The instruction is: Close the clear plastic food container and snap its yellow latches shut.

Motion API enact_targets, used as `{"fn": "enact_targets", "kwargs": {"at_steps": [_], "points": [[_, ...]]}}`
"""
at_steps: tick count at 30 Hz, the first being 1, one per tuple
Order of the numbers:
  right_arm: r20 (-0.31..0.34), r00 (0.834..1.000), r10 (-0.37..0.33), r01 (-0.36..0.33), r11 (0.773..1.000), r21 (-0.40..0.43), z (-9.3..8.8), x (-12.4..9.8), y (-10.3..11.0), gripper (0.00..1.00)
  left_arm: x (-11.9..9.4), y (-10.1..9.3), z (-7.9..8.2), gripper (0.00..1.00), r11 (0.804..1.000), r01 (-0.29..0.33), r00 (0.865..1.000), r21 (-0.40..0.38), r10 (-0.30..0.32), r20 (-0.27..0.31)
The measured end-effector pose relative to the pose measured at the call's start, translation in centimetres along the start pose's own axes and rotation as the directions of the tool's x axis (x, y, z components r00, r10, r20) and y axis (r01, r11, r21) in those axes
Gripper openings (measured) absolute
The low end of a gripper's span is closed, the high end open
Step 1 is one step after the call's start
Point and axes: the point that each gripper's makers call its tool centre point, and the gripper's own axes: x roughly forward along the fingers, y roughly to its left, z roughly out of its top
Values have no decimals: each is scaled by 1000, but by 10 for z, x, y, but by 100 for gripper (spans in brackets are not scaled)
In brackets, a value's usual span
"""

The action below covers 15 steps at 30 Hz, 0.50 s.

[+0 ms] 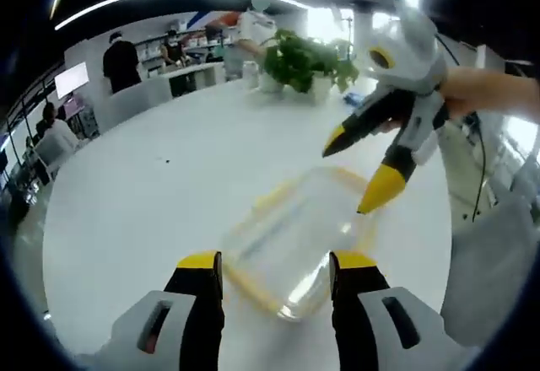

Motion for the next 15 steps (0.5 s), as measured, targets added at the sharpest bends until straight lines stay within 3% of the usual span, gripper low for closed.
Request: {"fn": "enact_targets", "kwargs": {"at_steps": [12,15], "points": [[-37,999,-24,26,998,65,-25,3,-5,63,4,7,-19,46,992,-12,1000,-124,8,-31],[-10,1000,-2,3,988,152,-26,4,-2,61,3,8,-22,46,985,-5,1000,-173,1,-26]]}}
